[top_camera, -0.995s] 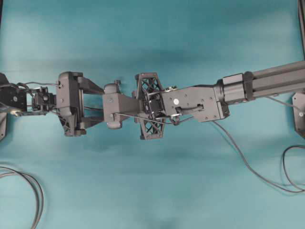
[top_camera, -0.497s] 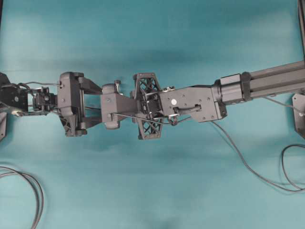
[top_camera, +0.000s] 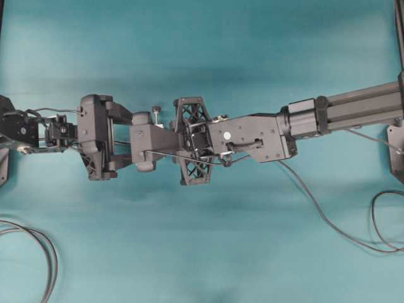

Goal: Insert the USB cable into the female connector supported by the left arm.
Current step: 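Align the plug with the female connector and push it in leftward, then press the plug fully into the connector with the right gripper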

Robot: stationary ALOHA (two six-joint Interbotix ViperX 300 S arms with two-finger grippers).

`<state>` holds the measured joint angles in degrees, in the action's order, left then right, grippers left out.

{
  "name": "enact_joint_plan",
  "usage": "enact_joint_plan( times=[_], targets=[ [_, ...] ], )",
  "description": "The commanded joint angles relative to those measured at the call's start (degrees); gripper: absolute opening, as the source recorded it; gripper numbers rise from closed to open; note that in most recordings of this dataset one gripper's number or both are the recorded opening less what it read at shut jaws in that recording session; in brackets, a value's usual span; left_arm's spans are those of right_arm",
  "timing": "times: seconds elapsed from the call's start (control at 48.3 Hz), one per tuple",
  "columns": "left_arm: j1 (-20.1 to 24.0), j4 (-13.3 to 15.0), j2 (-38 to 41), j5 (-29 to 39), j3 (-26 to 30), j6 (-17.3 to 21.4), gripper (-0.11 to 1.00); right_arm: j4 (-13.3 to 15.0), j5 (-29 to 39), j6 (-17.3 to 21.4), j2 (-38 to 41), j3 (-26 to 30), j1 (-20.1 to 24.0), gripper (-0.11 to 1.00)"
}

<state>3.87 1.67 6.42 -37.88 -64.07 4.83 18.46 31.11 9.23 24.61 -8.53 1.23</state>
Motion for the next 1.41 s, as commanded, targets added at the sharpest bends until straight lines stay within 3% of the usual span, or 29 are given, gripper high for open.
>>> enact_joint_plan(
  times=[0.0, 1.388],
  targets=[
    [-0.18, 0.09, -0.44, -0.53, 0.88, -0.70, 0.93, 0.26, -0.35, 0.18, -1.05, 1.76, -0.09, 0.20],
    [-0.18, 0.09, 0.88, -0.35, 2.20, -0.62, 0.92, 0.26, -3.08, -0.79, -0.53, 2.90, -0.09, 0.20]
  ],
)
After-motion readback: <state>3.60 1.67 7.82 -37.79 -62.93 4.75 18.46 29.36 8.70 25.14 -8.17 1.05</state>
